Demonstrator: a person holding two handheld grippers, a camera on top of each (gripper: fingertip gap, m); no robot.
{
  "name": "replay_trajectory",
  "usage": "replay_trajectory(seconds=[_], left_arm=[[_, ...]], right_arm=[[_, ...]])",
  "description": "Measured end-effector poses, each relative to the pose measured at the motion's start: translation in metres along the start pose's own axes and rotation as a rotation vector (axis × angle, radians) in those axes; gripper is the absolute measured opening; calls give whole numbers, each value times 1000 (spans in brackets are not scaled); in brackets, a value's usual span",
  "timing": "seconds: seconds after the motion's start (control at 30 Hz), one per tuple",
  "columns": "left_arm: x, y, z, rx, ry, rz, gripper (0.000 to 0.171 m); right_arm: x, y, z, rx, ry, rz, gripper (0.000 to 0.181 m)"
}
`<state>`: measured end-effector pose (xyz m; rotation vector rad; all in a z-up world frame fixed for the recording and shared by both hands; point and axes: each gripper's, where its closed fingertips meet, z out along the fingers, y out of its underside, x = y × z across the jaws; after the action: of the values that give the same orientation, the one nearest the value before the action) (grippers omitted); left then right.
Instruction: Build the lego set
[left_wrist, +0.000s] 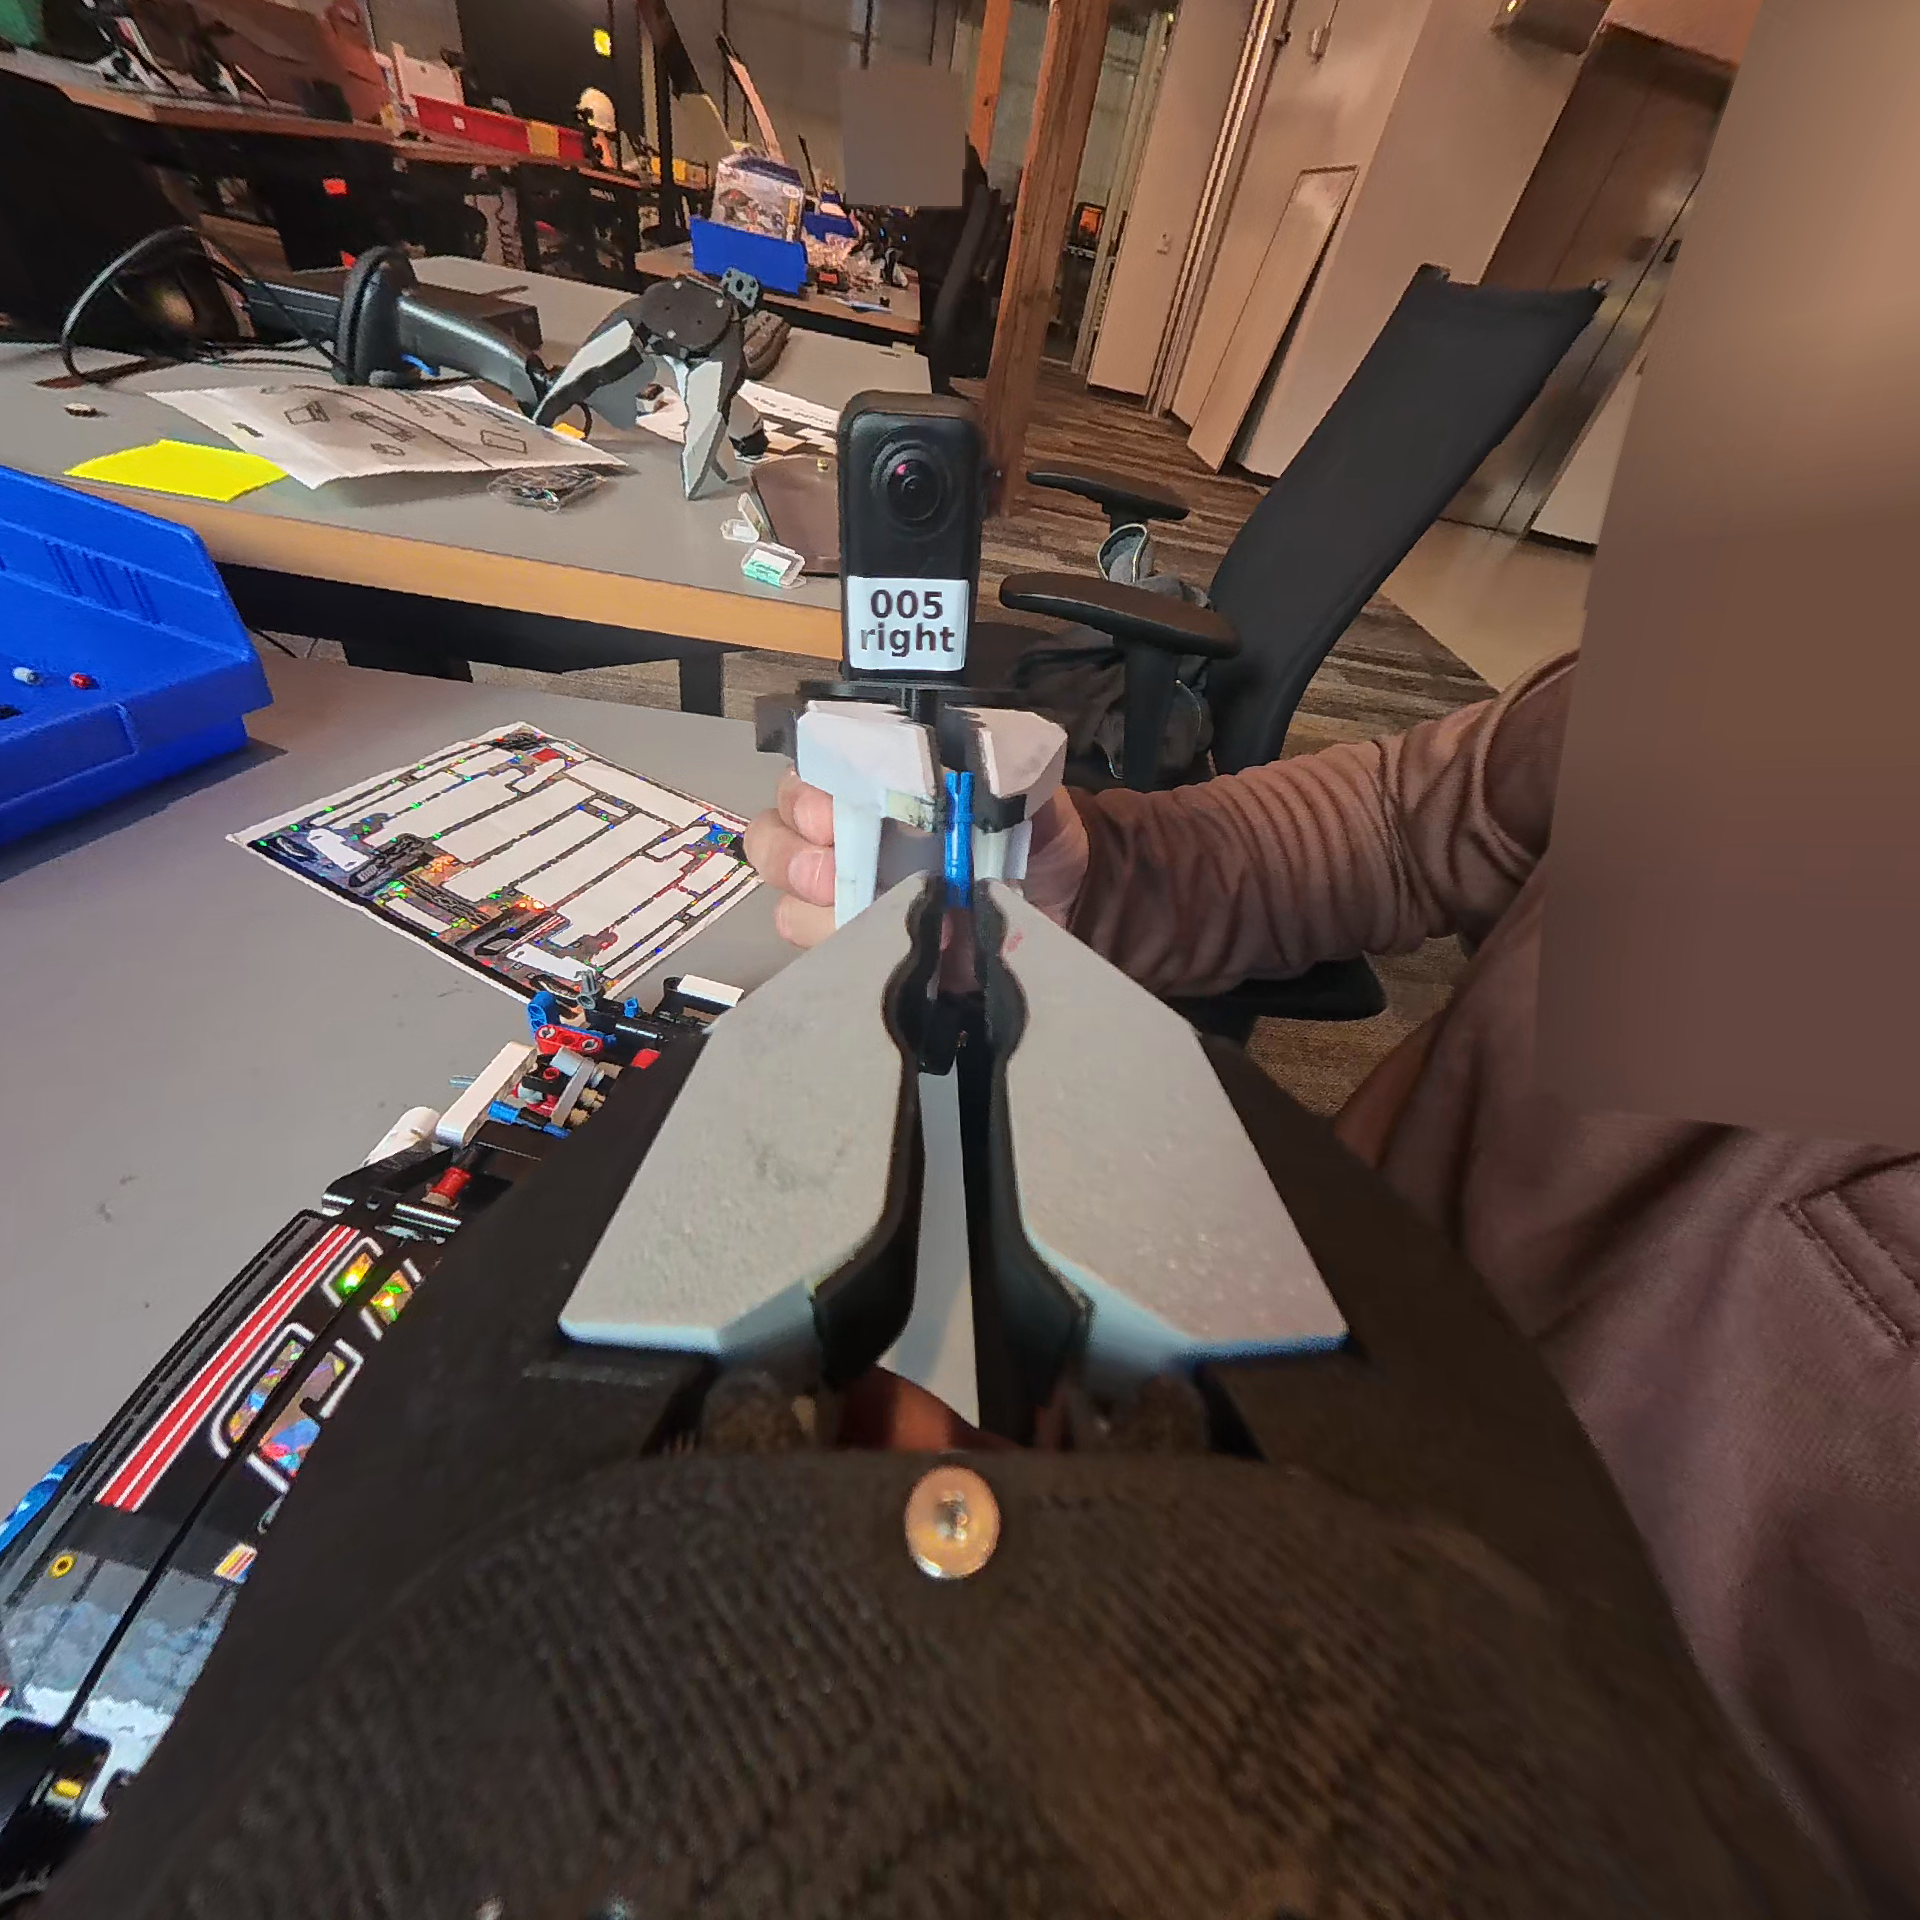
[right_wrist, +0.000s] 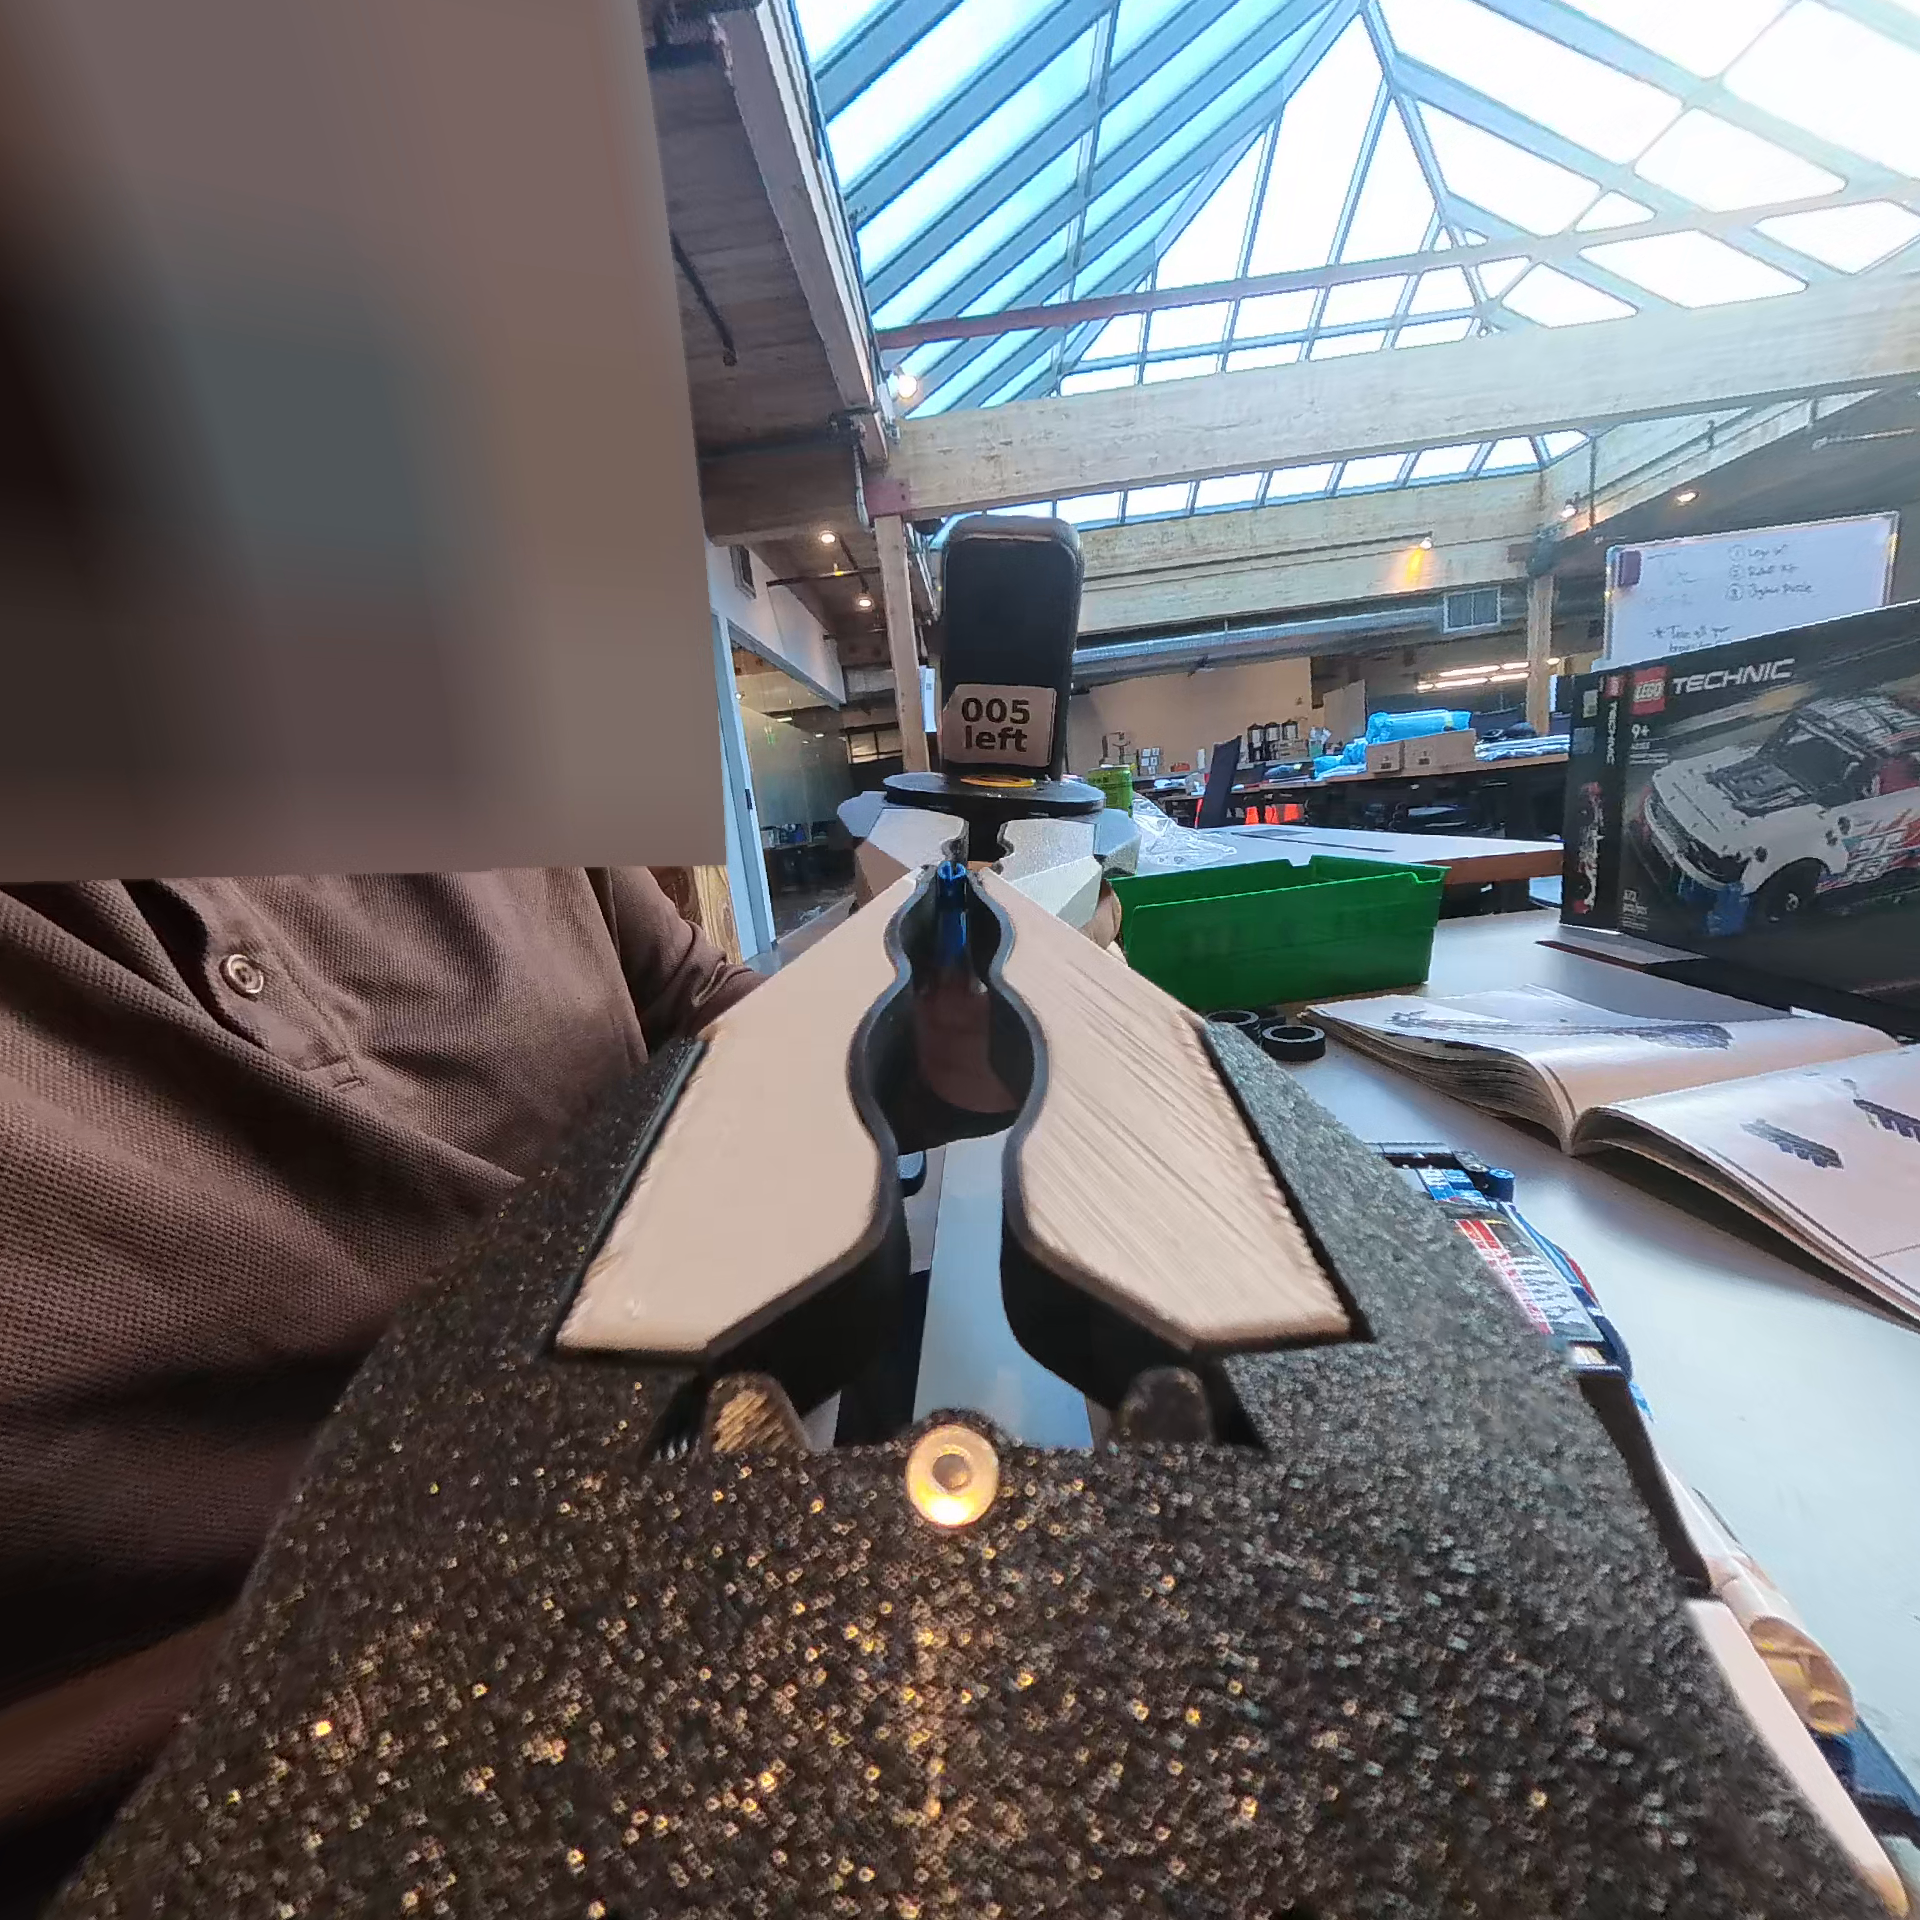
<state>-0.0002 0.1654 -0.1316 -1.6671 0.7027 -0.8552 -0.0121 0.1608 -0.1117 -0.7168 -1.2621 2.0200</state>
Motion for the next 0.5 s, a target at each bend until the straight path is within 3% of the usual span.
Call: replay_trajectory(seconds=[0.5], left_arm=[[-3, 6, -1, -45, -21, 42, 2]], right_arm=[[1, 3, 0, -16, 13, -13, 5]])
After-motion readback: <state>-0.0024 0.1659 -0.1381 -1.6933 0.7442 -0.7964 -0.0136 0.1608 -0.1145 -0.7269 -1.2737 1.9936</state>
